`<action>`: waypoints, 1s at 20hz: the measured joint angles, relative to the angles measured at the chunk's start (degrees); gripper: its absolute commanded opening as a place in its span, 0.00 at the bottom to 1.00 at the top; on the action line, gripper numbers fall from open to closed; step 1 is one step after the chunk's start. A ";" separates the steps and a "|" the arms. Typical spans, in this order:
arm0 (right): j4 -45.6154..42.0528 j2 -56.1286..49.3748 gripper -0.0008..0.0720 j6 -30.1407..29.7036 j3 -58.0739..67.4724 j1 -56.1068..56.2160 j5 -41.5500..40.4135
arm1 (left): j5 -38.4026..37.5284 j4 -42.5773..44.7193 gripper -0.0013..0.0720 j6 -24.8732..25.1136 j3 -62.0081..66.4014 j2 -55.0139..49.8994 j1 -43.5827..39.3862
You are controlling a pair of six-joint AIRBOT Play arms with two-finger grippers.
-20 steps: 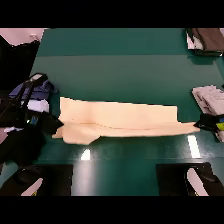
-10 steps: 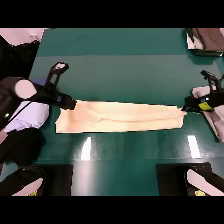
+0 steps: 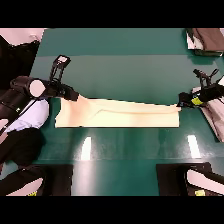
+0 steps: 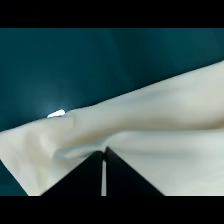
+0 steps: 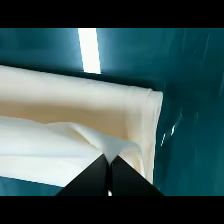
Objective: Fold the shirts.
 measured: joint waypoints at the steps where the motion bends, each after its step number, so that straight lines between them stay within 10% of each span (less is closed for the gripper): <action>1: -0.02 0.00 0.03 0.02 0.02 -0.31 -0.57 | 0.79 0.31 0.05 0.00 0.00 -0.20 0.00; 6: 0.00 -0.13 0.08 0.02 0.04 -0.83 -1.68 | 1.55 0.98 0.12 0.00 -0.07 -2.01 0.00; 8: -0.11 -0.28 0.73 0.02 0.04 -0.79 -1.90 | 0.72 1.20 0.72 0.00 -0.07 -2.43 0.00; 18: 3.28 4.72 0.81 -5.27 -4.94 -6.78 0.94 | -15.08 1.99 0.72 -0.09 -0.11 -2.78 0.04; 20: 6.80 6.03 0.81 -8.55 -8.81 -11.45 0.76 | -15.50 -1.46 0.50 -0.09 -0.11 -2.75 0.04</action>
